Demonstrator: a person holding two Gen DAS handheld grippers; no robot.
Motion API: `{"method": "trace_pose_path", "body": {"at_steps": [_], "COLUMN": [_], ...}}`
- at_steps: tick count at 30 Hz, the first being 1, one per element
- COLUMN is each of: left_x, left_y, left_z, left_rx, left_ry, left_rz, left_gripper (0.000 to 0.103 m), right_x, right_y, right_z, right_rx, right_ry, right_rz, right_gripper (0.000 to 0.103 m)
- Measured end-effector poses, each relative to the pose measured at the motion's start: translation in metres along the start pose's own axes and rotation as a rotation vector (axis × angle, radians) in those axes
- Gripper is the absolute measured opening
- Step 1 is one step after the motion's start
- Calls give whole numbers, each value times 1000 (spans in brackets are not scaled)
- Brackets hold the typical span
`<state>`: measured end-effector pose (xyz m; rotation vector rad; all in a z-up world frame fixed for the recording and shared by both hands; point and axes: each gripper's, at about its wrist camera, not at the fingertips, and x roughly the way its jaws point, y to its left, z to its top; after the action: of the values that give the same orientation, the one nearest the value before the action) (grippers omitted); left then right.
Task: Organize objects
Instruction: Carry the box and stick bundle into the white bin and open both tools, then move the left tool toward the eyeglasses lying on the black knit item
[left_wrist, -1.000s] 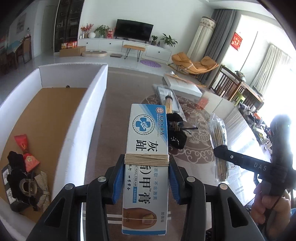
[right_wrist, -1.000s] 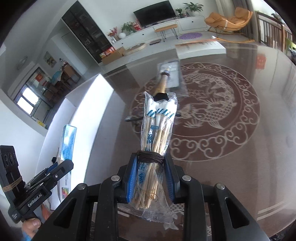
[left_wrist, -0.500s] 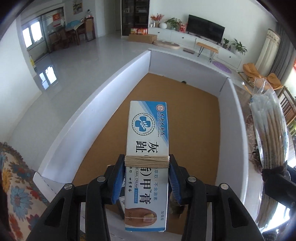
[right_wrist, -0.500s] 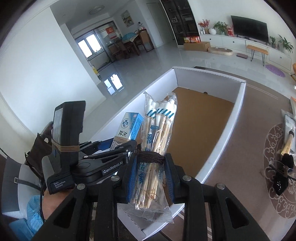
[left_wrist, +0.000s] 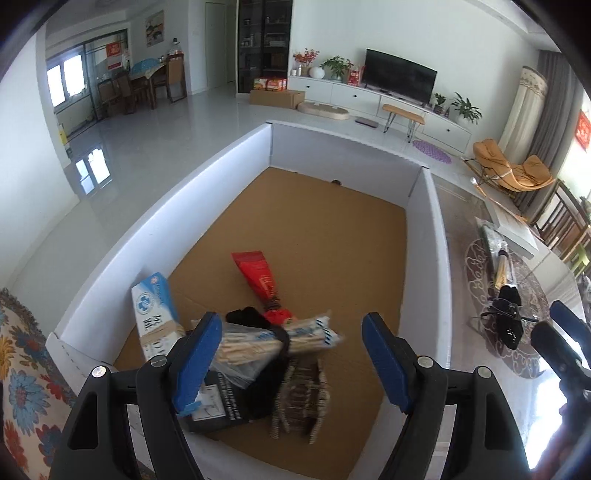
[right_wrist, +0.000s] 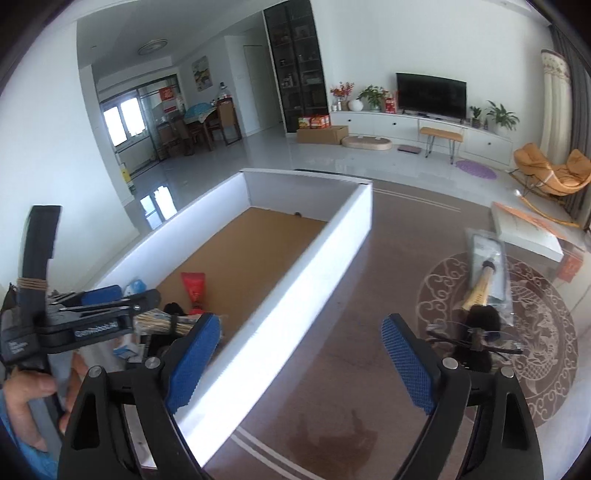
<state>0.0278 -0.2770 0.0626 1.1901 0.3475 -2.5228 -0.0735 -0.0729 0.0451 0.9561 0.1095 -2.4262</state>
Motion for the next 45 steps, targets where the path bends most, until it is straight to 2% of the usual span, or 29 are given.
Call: {"method": "trace_pose_path", "body": {"at_steps": [6,8,11,14,20,24,30,37,39,45], "left_x": [-23,-26,-21,-1,50,68,90,95,96,99], "left_y": [-95,-130,-179,-214,-236,-236,-236,-240,-240,-240], "left_z": [-19,-33,-60,-83,-101,-102,-102,-106,-106,-105], "left_rx": [180,245,335,391,370,343,362,421,416,409], "left_ry": [-14,3,50,86,135,126,133,81,71,66], "left_rz": [-246,-310,-350,-351,-297,-282,-250,-202,-209,-204], "left_gripper": [78,87,89,89,89,89,89,90,90,100], "right_x": [-15,-20,-26,-36,-38,-29,-17,-16,-15,-13], "right_y": [-127,-167,-219,-247,-250,-248,-250,-247,-247,-247], "right_z": [-61,-83,-114,-134,-147,-149,-154,-156,-155,-154], "right_rx": [115,162,258,339,360,348,368,354,354,357], "right_ry": [-23,-3,37,36,75,97,143,157,161,173], "right_rz": [-322,-411,-491,-532,-524,-515,-499,-499,-497,-493], "right_gripper": [90,90,90,90,90,90,90,93,96,101]}}
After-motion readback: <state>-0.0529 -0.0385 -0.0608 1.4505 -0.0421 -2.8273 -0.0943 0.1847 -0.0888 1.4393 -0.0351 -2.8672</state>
